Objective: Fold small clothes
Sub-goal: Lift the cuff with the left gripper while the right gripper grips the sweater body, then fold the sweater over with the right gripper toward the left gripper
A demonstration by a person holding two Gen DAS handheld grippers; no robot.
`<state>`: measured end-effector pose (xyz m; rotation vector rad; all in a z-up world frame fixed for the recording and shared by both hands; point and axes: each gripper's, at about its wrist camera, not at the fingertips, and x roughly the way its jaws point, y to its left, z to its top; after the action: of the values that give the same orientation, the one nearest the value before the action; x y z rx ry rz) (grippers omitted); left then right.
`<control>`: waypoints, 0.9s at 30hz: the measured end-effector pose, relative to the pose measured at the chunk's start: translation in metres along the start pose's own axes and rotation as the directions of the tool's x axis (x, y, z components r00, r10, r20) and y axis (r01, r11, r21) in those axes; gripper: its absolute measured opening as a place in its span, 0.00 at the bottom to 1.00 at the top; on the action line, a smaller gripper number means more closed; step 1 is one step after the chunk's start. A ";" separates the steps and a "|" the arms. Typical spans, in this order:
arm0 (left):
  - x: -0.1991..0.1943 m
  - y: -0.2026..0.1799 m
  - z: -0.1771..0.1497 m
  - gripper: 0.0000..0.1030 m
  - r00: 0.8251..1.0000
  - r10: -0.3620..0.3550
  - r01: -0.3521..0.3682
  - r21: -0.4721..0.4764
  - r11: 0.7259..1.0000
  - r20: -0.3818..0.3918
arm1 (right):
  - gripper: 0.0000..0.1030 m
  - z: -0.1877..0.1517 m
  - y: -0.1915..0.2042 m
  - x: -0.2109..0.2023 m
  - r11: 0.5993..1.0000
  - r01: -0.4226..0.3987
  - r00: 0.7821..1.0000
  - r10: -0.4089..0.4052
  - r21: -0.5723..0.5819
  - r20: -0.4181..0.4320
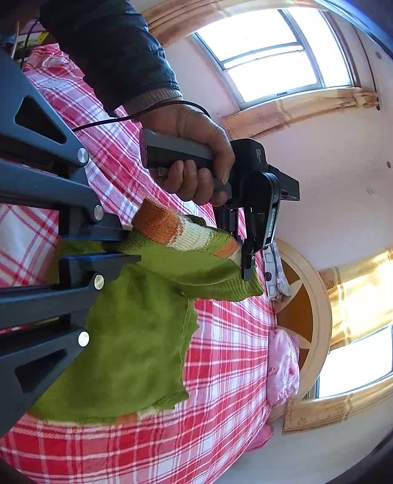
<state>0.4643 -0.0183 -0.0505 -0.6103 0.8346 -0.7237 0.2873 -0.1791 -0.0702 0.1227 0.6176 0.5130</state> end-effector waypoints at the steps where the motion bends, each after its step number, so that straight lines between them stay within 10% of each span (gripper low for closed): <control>1: 0.006 -0.006 0.000 0.13 1.000 0.002 -0.002 0.007 1.000 -0.007 | 0.05 0.000 -0.007 -0.004 1.000 0.003 1.000 -0.003 0.012 0.002; 27: 0.152 -0.075 -0.059 0.12 0.972 0.092 -0.057 0.160 0.985 -0.215 | 0.05 -0.072 -0.136 -0.042 0.934 0.040 0.996 -0.007 0.355 -0.093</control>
<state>0.4620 -0.1923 -0.0938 -0.3616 0.9926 -0.7884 0.2736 -0.3214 -0.1420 0.4383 0.7973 0.3800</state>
